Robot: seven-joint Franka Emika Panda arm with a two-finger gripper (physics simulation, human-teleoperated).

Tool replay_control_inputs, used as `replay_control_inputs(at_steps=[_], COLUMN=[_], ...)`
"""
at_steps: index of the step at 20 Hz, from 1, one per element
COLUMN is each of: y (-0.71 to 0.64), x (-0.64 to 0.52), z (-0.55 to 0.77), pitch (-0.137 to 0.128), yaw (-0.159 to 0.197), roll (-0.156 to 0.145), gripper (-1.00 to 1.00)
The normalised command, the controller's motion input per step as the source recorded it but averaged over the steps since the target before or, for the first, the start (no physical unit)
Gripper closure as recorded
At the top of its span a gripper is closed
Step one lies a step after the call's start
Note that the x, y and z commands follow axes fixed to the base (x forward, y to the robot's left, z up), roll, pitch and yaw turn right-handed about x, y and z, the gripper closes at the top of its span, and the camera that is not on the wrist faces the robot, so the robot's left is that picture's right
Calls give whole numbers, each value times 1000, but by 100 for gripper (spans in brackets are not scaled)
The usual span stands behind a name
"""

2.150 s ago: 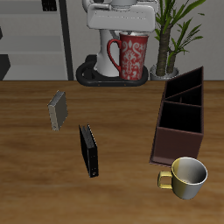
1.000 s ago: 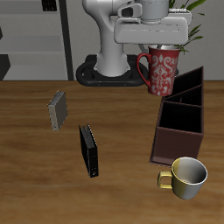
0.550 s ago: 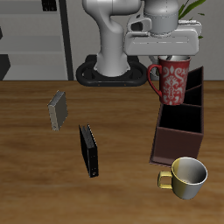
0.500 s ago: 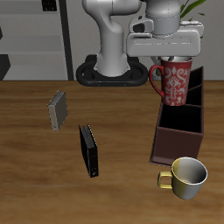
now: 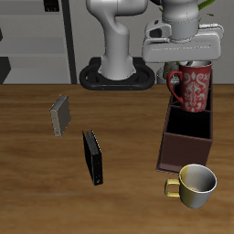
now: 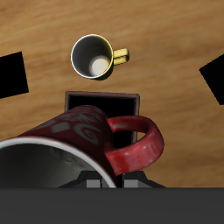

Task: Place the red mug into the left desk caddy's right compartment

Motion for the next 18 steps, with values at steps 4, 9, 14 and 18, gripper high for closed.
replay_control_inputs(at_steps=[4,9,14,18], y=[-92,-41,61,-23], x=[86,52,10,-66], z=[-36,-102,-343,-141], pitch=[8,19,51,-14], yaw=[-24,-18,1,-8], roll=[-7,-7,-6,-2], gripper=[100,100,100,100])
